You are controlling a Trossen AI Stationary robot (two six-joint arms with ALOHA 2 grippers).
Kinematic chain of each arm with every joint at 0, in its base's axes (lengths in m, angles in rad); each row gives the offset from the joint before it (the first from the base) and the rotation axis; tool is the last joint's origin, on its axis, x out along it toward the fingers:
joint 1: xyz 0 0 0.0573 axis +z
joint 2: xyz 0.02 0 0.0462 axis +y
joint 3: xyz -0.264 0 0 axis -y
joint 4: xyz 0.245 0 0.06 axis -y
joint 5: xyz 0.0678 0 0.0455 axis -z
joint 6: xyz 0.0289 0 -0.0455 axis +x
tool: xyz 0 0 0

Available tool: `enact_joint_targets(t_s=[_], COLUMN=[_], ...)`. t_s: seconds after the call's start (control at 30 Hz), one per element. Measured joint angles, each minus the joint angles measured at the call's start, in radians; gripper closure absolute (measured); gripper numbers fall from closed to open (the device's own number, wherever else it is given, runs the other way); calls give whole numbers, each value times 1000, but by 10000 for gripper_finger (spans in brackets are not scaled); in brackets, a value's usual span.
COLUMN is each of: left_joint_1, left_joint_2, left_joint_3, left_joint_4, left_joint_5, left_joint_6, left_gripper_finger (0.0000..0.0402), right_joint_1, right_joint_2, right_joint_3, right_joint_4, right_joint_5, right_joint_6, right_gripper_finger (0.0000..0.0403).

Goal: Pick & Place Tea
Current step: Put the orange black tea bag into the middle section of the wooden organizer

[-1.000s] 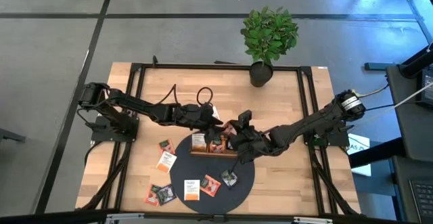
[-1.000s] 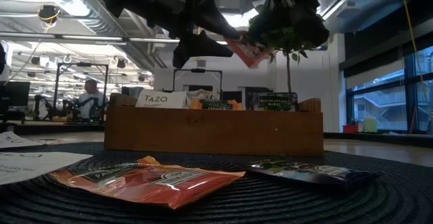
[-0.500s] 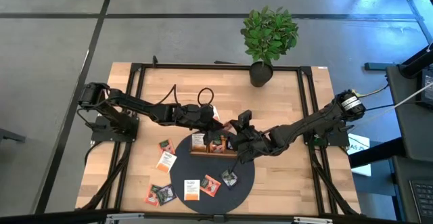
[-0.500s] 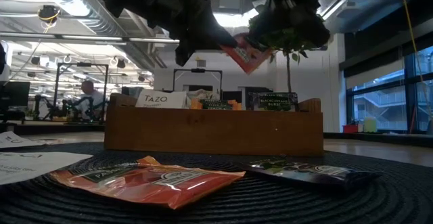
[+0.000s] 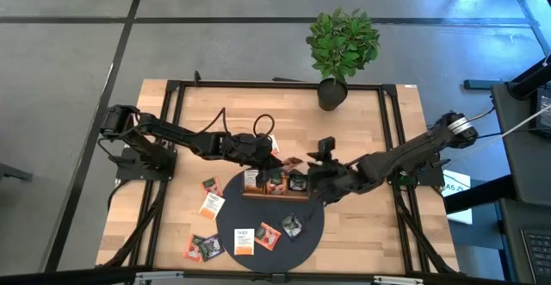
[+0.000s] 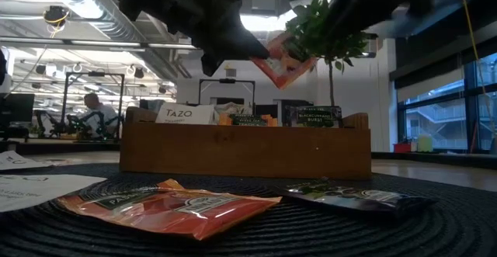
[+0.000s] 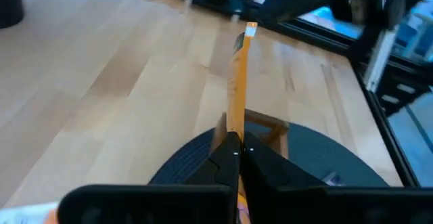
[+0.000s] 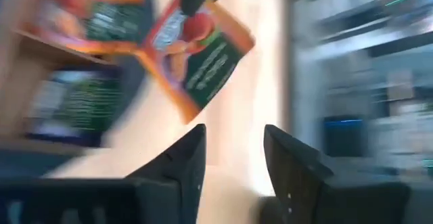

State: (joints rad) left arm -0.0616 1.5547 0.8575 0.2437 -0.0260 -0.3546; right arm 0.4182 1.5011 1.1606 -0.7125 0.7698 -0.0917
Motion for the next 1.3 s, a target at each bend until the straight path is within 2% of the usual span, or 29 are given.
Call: enact_joint_targets(t_s=[0.07, 0.17, 0.33, 0.57, 0.8, 0.9, 1.1, 1.3], left_joint_1=[-13, -36, -70, -89, -88, -88, -88, -88], left_joint_2=[0, 0, 0, 0, 0, 0, 0, -1], left_joint_3=[0, 0, 0, 0, 0, 0, 0, 0], left_joint_4=[18, 78, 174, 188, 162, 158, 164, 173], left_joint_5=[-2, -8, -31, -67, -91, -91, -91, -87], left_joint_6=[44, 133, 217, 247, 246, 246, 246, 246], left_gripper_finger=[398, 397, 398, 398, 398, 398, 397, 397], right_joint_1=[-20, -48, -61, -61, -61, -61, -63, -63], right_joint_2=[-41, -74, -76, -76, -80, -80, -80, -80], right_joint_3=[-2, -8, -10, -10, 55, 79, 76, 61], right_joint_4=[-9, 33, 145, 249, 156, 126, 113, 106], right_joint_5=[-117, -197, -222, -245, -173, -220, -404, -405], right_joint_6=[72, 110, 110, 91, 88, 96, 154, 192], right_gripper_finger=[247, 245, 245, 245, 245, 245, 245, 259])
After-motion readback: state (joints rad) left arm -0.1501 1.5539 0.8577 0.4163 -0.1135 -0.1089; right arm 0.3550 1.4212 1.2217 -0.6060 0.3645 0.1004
